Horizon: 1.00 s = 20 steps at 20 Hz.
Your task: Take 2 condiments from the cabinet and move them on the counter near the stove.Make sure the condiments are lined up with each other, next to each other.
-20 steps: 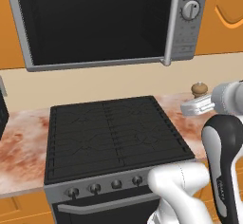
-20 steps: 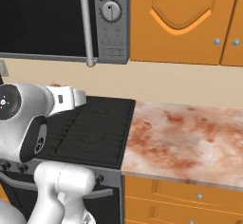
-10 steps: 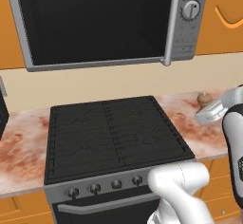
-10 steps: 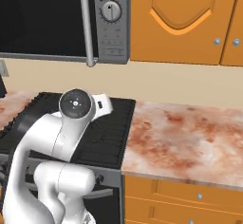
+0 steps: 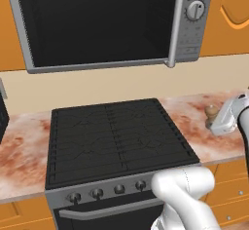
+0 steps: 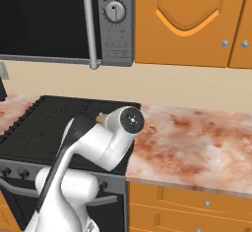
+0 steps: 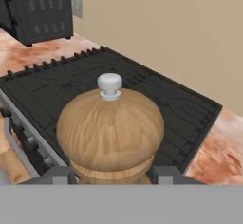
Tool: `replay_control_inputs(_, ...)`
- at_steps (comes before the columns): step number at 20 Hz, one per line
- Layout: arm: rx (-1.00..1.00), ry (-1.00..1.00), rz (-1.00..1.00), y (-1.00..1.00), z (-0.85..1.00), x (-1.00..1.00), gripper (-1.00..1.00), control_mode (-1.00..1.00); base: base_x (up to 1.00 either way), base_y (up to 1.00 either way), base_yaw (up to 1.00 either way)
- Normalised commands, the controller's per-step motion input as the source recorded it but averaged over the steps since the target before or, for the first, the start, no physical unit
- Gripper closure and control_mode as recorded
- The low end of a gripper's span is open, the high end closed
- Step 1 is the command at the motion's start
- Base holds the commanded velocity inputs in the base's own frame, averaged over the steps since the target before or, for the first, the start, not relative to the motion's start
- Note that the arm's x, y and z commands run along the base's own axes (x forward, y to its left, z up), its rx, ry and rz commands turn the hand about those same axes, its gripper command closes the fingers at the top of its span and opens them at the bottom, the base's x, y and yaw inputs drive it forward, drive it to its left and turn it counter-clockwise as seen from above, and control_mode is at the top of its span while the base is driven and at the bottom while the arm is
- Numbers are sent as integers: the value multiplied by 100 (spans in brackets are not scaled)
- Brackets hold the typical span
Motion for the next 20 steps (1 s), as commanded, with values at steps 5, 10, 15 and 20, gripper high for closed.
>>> replay_control_inputs(5,4,2,13,-45,-63,41,100,-100,0,0,0)
replay_control_inputs(10,0,7,9,-54,-74,51,100,-100,0,0,0)
replay_control_inputs(15,6,0,15,-51,-45,26,100,-100,0,0,0)
replay_control_inputs(20,19,0,14,-41,-16,10,100,-100,0,0,0)
